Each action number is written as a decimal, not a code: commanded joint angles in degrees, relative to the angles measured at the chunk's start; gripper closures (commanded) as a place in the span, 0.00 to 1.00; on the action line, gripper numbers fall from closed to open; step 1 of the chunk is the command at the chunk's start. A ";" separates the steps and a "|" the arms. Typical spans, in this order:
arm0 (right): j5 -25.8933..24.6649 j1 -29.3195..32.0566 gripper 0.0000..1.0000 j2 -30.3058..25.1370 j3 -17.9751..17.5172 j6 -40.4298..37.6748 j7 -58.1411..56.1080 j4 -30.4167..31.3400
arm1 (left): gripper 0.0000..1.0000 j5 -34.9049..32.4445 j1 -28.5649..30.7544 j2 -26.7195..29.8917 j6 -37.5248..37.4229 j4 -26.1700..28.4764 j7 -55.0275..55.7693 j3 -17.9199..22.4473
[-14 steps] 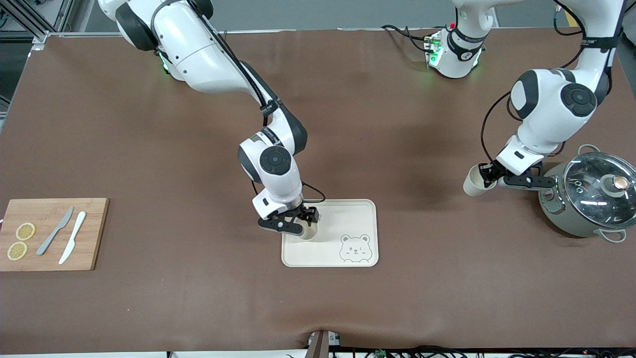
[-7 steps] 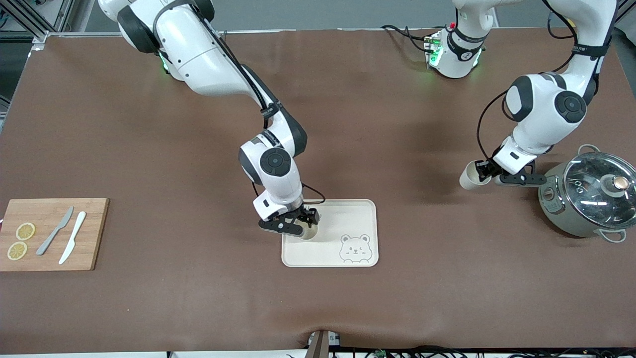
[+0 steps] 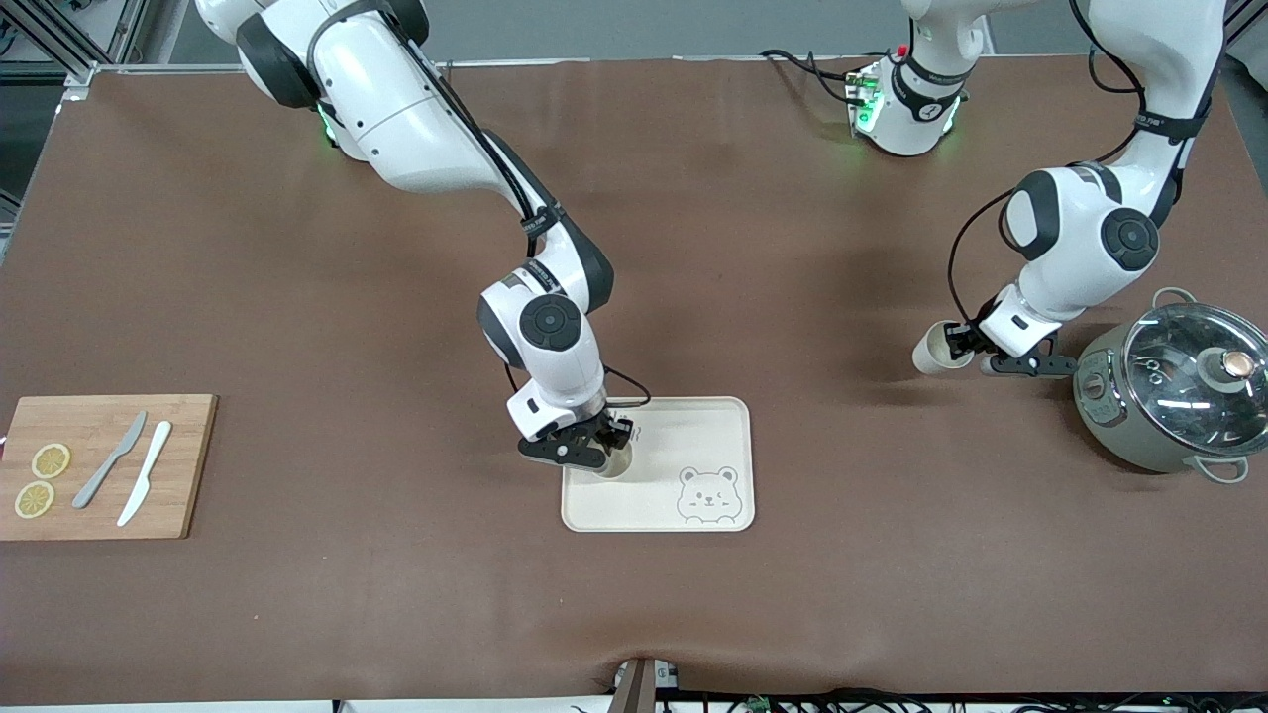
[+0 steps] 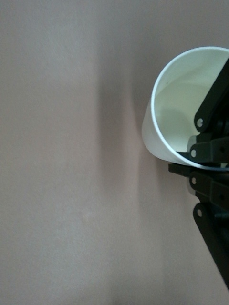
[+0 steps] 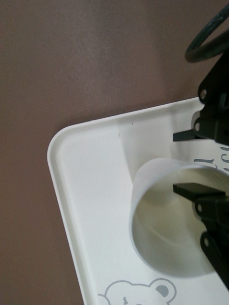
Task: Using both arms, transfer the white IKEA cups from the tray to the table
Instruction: 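Set the cup down beside the pot while the right gripper grasps the other cup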
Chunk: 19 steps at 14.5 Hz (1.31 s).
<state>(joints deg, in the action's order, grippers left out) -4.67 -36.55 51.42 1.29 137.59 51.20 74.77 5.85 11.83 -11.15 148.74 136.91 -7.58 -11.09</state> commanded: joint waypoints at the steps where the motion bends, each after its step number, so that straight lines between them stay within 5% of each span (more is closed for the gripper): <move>1: -1.39 -0.36 0.89 1.06 0.29 -0.39 1.53 -1.47 | 1.00 1.63 1.45 -0.72 0.85 -0.24 -3.32 -0.25; 5: -1.39 -0.36 1.00 1.14 0.29 -0.39 1.53 -1.56 | 1.00 1.63 1.45 -2.38 3.12 -0.41 -3.41 -0.25; 14: -0.78 -0.19 1.00 -0.87 0.03 -1.53 1.27 -1.65 | 0.96 1.62 2.24 -6.07 7.44 -1.55 -6.13 -0.16; 15: -0.43 -0.19 1.00 -1.92 -0.06 -1.97 1.18 -1.65 | 0.34 1.45 2.24 -6.34 7.44 -1.64 -6.31 -0.16; 16: -0.42 -0.19 1.00 -2.45 -0.32 -3.36 1.18 -1.73 | 0.03 1.10 2.24 -6.52 7.53 -1.91 -6.31 -0.16; 19: 0.54 0.08 1.00 -4.82 -0.59 -6.53 0.92 -2.61 | 0.00 1.10 2.06 -6.43 7.53 -1.91 -6.31 -0.16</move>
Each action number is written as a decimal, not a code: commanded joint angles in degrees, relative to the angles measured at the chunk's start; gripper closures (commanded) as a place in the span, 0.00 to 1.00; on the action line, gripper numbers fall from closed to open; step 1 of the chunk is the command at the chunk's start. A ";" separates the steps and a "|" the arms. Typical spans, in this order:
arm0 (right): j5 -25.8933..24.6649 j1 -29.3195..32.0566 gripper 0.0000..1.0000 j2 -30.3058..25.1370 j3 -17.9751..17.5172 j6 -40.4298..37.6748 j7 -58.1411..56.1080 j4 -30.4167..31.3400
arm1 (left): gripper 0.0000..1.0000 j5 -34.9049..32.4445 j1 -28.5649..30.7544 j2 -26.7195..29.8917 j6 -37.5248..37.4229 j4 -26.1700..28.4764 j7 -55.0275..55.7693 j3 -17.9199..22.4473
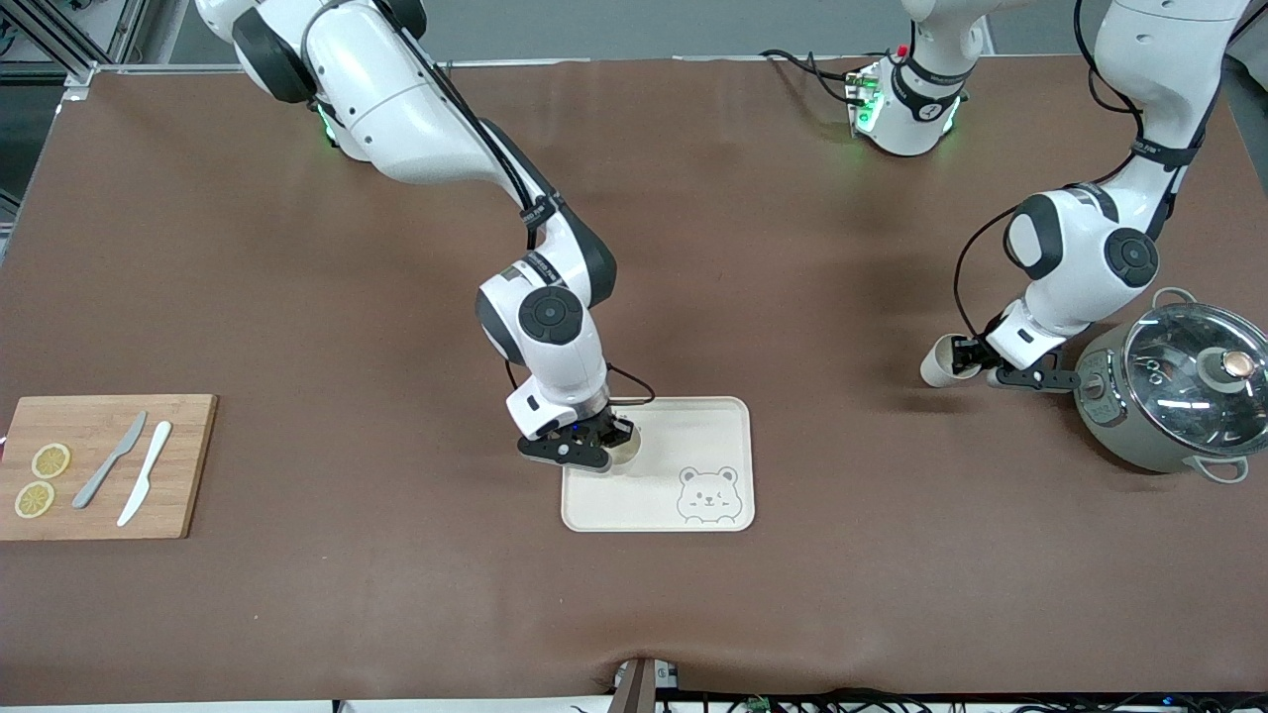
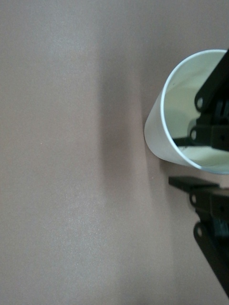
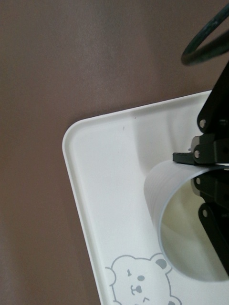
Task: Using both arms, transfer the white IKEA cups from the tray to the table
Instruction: 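Set the cup down beside the pot while the right gripper grasps the other cup, then carry the cup toward the cutting board with the right gripper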
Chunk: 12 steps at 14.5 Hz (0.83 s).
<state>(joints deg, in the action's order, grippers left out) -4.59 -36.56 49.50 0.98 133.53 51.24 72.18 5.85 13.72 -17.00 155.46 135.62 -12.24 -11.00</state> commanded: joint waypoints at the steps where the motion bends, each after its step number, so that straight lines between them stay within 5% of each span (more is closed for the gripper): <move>1: 0.80 0.26 1.00 -4.92 -0.19 -3.70 0.53 0.32 | 0.00 1.10 0.16 -0.58 0.81 -0.53 -1.65 -0.25; 6: 2.38 3.68 1.00 -15.90 -0.10 -12.50 -9.47 6.98 | 0.00 1.10 0.16 1.70 -0.24 -0.09 -1.39 -0.17; 9: 5.19 8.25 1.00 -23.72 -0.10 -13.47 -19.39 14.98 | 0.00 1.01 0.25 5.03 -6.37 -0.18 -1.39 -0.08; 12: 8.27 13.61 1.00 -27.69 -0.10 -19.34 -28.62 16.41 | 0.00 1.01 0.25 9.08 -12.35 -0.36 -1.21 0.01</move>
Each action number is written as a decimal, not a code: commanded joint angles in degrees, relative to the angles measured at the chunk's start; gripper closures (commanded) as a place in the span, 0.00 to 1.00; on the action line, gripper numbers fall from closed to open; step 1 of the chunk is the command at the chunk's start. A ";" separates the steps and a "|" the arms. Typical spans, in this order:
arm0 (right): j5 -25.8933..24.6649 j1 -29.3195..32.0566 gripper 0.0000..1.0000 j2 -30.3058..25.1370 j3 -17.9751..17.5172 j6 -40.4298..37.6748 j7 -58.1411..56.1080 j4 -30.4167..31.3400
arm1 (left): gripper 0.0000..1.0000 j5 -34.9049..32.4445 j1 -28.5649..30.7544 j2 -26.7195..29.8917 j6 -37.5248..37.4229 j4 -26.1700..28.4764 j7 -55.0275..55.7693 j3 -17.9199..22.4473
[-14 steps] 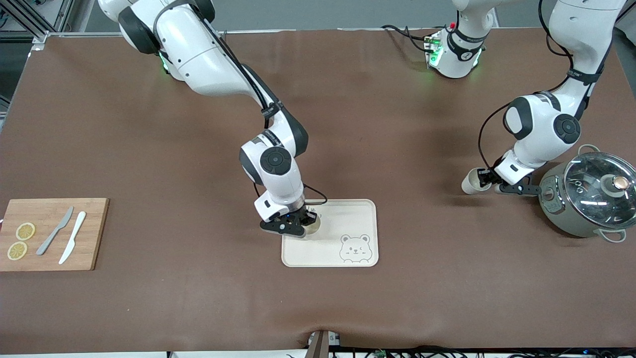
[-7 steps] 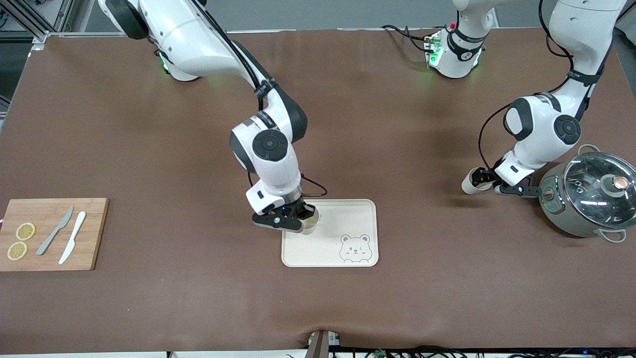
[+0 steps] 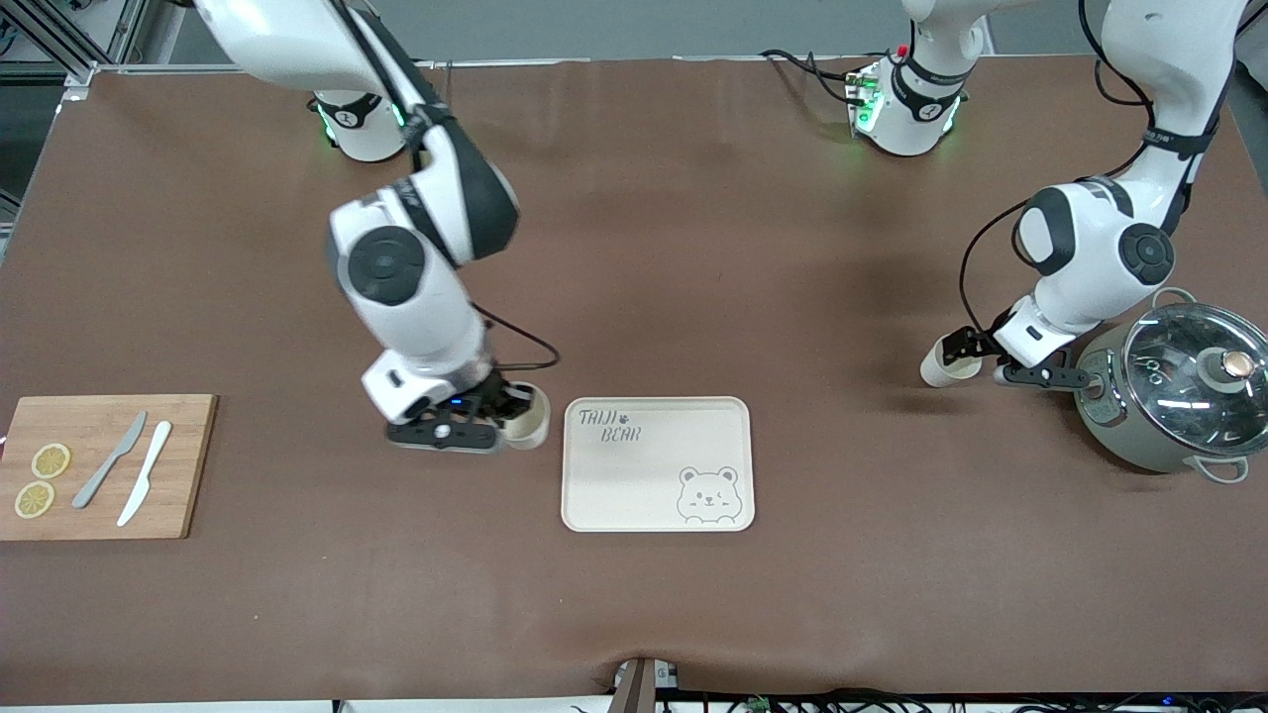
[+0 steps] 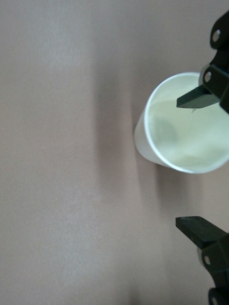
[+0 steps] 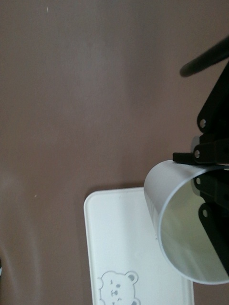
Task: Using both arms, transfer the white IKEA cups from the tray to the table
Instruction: 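Carry the cup toward the cutting board with the right gripper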
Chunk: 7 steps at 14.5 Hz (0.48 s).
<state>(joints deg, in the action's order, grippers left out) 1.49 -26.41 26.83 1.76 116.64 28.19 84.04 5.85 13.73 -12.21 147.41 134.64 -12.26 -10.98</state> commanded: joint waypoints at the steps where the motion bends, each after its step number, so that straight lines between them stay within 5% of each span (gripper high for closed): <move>1: 3.07 5.47 1.00 -5.99 -0.88 -4.21 -9.25 4.56 | 0.00 1.01 0.33 5.26 -5.81 0.36 -1.27 0.08; 7: 5.89 17.78 1.00 -8.37 -0.71 -11.17 -29.74 5.61 | 0.00 1.09 -0.72 5.62 -15.81 -9.20 -0.48 1.39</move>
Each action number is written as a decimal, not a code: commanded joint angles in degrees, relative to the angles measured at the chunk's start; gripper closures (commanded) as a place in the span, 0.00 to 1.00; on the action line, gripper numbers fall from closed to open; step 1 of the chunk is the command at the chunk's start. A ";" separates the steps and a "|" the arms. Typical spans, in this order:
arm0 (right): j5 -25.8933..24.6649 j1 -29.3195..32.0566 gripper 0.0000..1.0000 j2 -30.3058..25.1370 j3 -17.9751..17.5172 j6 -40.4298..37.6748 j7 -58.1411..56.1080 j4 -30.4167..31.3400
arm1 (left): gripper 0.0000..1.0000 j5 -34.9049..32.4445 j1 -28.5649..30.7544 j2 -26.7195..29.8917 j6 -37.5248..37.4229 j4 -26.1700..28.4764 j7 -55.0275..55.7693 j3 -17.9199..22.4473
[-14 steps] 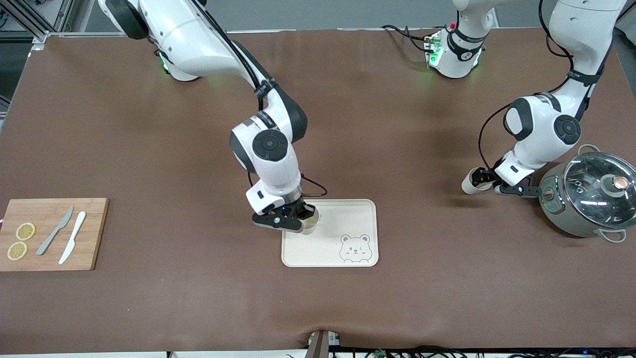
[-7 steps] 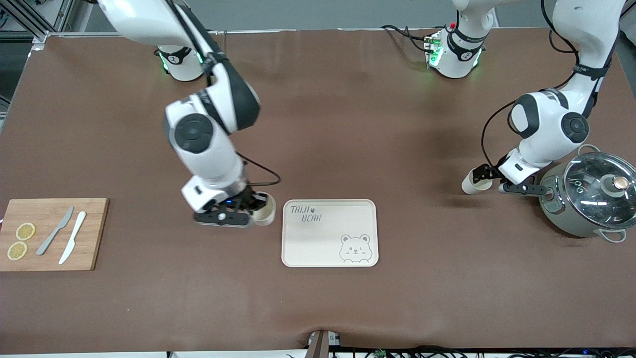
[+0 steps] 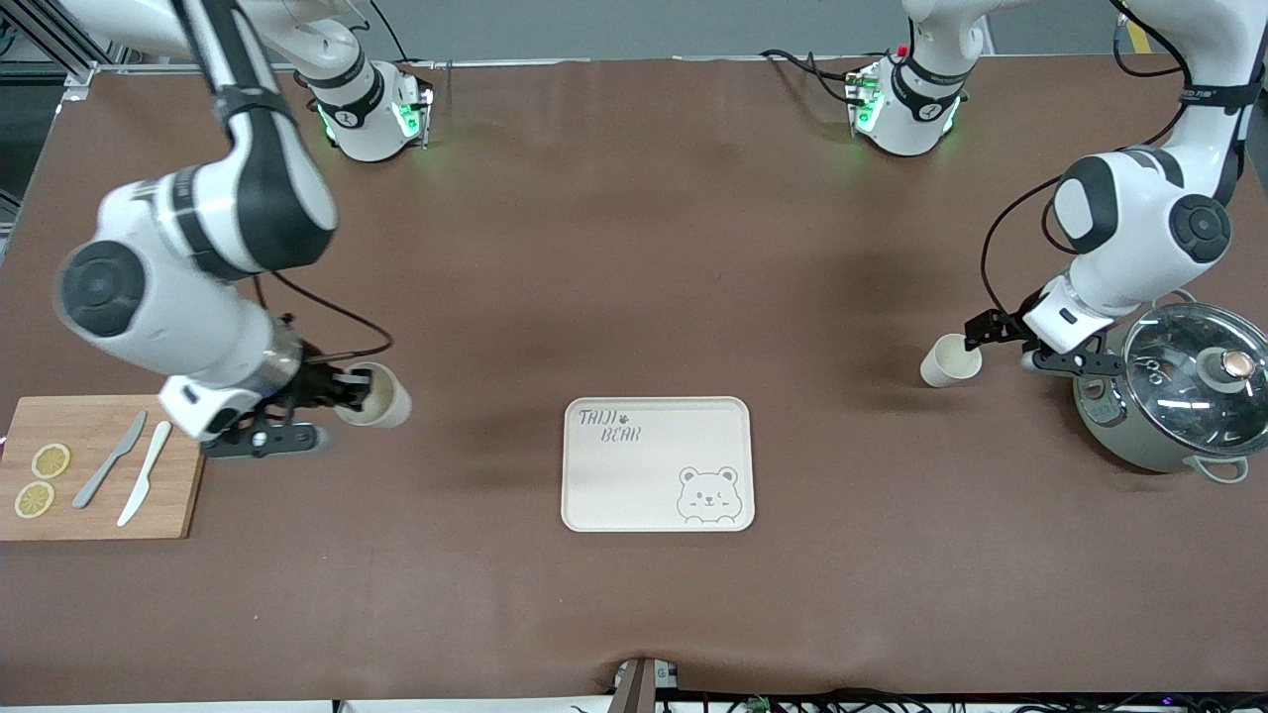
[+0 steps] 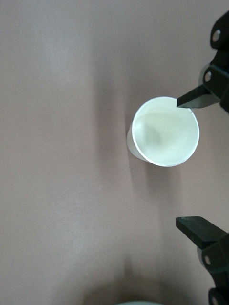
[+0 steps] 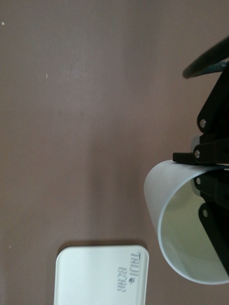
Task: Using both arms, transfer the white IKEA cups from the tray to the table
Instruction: 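Carry the cup toward the cutting board with the right gripper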
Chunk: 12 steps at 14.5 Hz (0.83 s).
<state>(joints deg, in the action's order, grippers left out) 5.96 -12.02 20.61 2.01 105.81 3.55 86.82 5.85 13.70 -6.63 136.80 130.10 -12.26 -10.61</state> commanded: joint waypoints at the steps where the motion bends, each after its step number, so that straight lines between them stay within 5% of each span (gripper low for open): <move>1: 1.42 4.80 1.00 -2.15 -0.95 -0.43 -7.13 3.09 | 0.00 1.10 -1.99 0.12 -7.75 -7.12 0.56 2.59; 7: 1.42 11.14 1.00 -0.40 -0.86 1.32 -22.16 3.88 | 0.00 1.01 -7.10 0.21 -24.72 -22.77 5.74 5.15; 12: 1.42 11.58 1.00 0.74 -0.78 16.77 -29.03 14.23 | 0.00 0.57 -16.22 -0.40 -30.53 -31.57 7.78 14.09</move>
<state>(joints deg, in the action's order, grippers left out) 6.20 -1.09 21.73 2.02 117.45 -23.17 96.41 5.85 1.32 -6.16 109.16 101.99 -4.59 -0.88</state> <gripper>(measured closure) 0.965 0.000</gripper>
